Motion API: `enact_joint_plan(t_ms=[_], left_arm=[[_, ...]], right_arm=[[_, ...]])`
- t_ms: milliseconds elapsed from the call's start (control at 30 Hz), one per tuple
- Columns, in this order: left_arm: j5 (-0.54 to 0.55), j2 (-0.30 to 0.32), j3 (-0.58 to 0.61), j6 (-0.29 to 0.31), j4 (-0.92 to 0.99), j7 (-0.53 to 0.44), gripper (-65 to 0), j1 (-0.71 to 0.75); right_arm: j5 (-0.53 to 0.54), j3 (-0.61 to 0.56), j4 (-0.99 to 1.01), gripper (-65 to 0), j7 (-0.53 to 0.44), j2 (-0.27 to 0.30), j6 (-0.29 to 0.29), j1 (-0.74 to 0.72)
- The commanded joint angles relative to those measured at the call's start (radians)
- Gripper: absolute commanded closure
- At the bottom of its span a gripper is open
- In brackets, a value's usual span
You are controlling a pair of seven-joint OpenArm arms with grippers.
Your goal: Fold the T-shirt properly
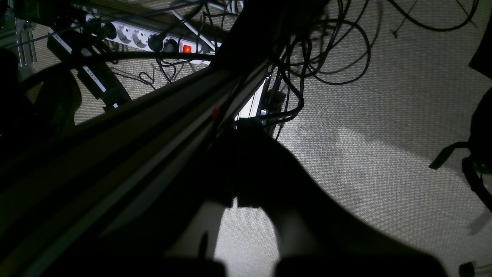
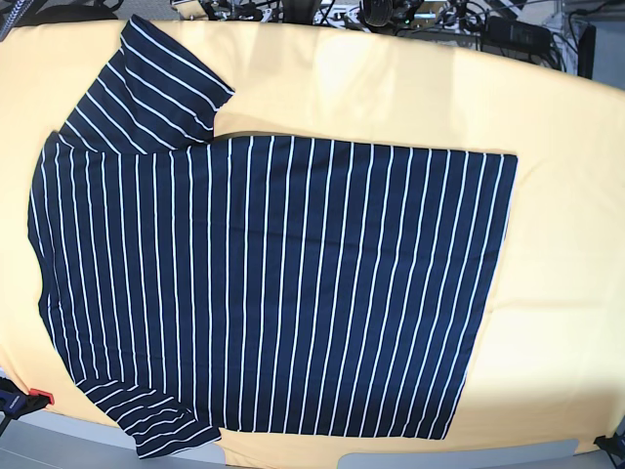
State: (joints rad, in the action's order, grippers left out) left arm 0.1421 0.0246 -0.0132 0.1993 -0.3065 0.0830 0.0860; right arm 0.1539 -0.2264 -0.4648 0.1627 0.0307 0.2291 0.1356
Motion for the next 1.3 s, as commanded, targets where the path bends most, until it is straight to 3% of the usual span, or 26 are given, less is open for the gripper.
enact_joint_plan(t_ms=[0,367,433,600,800,933,1133,1267], left_arm=[[0.005,-0.005,0.000,0.010,-0.006,-0.003,0.0,-0.001],[0.004,-0.005,0.000,0.010,-0.008,0.008,0.0,-0.001],[0.005,-0.004,0.000,0.010,-0.030,0.095,0.0,0.000],[0.000,-0.002,0.000,0.010,-0.149,0.288,0.0,0.014],[-0.012,0.014,0.000,0.010,-0.311,0.322,0.0,0.128],[0.067,0.059,0.049,0.011,-0.432,0.330,0.0,0.245],[0.077,0.148,0.180,0.037,-0.691,0.358,0.0,0.447],[0.077,0.211,0.207,0.037,-0.919,0.415,0.0,0.584]], right_arm=[[0.002,0.002,-0.010,0.0,-0.001,-0.001,0.015,0.000],[0.001,0.002,-0.011,0.0,-0.004,-0.001,0.015,0.000],[-0.018,0.002,-0.011,0.0,0.019,0.000,0.025,0.000],[-0.058,0.002,-0.033,0.0,0.149,0.002,0.111,0.014],[-0.054,0.002,-0.171,0.0,0.198,0.023,0.130,0.135],[-0.054,0.002,-0.305,0.0,0.275,0.037,0.130,0.242],[-0.053,0.002,-0.512,0.0,0.301,0.064,0.155,0.427],[-0.007,0.002,-0.686,0.0,0.412,0.094,0.156,0.556]])
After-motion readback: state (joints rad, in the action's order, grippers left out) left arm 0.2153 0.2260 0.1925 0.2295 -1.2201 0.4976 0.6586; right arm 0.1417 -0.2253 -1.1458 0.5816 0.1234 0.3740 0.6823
